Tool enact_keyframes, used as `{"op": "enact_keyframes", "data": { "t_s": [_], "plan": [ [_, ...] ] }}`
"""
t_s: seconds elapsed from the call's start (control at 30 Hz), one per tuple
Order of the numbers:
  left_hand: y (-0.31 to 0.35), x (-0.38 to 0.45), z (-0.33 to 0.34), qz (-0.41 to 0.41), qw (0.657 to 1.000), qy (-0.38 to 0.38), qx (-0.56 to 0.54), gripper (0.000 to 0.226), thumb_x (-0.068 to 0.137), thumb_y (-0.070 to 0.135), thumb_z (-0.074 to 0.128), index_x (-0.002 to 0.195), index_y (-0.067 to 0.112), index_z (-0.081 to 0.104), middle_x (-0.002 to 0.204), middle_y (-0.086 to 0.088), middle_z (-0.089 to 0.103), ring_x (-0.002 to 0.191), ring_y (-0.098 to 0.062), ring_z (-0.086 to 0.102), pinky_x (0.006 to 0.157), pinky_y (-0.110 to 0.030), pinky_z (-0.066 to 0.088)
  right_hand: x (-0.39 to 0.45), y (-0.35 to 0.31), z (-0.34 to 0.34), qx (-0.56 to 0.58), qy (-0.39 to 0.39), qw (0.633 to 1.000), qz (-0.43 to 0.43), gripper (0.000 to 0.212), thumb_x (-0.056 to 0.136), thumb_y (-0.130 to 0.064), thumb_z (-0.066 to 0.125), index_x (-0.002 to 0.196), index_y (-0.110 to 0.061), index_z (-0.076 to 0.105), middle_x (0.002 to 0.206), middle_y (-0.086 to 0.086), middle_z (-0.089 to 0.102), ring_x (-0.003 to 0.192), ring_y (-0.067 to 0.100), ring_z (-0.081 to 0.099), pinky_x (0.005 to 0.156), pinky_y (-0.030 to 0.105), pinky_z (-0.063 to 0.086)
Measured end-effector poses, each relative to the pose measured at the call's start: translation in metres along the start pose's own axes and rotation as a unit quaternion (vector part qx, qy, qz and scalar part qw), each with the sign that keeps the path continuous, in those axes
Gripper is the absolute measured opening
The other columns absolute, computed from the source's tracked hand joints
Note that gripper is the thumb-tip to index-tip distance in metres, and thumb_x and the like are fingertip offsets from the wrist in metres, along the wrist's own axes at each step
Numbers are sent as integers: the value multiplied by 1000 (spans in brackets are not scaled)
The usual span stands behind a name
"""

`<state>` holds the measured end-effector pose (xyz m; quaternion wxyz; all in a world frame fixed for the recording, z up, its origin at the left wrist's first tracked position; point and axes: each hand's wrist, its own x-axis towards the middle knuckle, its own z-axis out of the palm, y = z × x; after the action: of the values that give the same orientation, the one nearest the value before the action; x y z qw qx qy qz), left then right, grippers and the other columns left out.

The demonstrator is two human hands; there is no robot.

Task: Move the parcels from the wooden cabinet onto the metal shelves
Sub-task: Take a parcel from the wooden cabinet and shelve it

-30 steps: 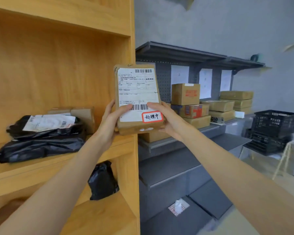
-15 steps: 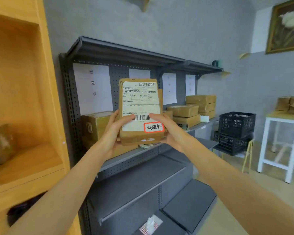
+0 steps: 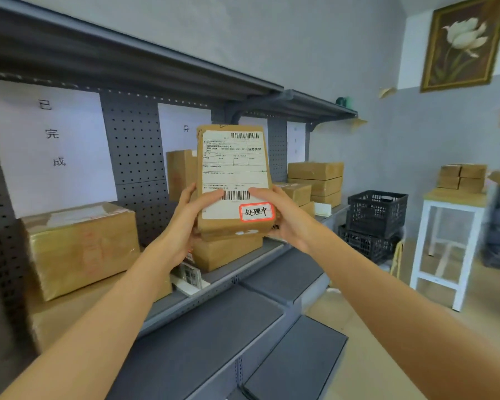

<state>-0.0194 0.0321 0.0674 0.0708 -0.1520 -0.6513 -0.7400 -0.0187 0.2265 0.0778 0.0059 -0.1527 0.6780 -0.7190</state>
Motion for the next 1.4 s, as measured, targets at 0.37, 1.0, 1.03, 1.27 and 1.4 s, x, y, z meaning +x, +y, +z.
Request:
{"op": "enact_keyframes", "data": {
  "t_s": [0.37, 1.0, 1.03, 1.27, 1.4],
  "plan": [
    [-72, 132, 113, -20, 1000, -11, 1, 80, 67, 49, 71, 139, 35, 38, 115, 8, 69, 104, -18, 66, 85, -45, 55, 82, 30, -157, 17, 17, 1000, 2, 56, 87, -33, 64, 139, -26, 43, 104, 0, 71, 99, 19, 65, 85, 37, 53],
    [-176, 379, 323, -24, 1000, 10, 13, 79, 66, 49, 69, 136, 34, 39, 113, 6, 69, 108, -19, 64, 88, -44, 53, 274, 59, -453, -3, 12, 1000, 16, 66, 84, -40, 68, 141, -27, 39, 109, 2, 71, 108, 23, 62, 96, 46, 49],
    [-182, 393, 330, -22, 1000, 9, 9, 78, 66, 49, 70, 136, 33, 40, 114, 5, 69, 108, -20, 63, 88, -44, 53, 283, 62, -464, 0, 13, 1000, 15, 65, 85, -38, 66, 142, -25, 38, 107, 2, 71, 106, 22, 63, 91, 43, 51],
    [-220, 487, 374, -10, 1000, 28, 1, 73, 72, 47, 71, 135, 28, 41, 115, 4, 68, 107, -19, 63, 84, -42, 54, 361, 72, -537, -35, 21, 999, 4, 64, 84, -41, 66, 141, -28, 40, 113, 3, 69, 112, 23, 60, 97, 47, 47],
    [-226, 533, 394, -1, 1000, 29, 6, 72, 71, 45, 72, 135, 30, 42, 114, 5, 68, 105, -17, 64, 74, -35, 53, 405, 70, -569, -44, 21, 999, -5, 64, 83, -43, 66, 140, -28, 40, 114, 3, 69, 113, 24, 60, 102, 52, 44]
  ]
}}
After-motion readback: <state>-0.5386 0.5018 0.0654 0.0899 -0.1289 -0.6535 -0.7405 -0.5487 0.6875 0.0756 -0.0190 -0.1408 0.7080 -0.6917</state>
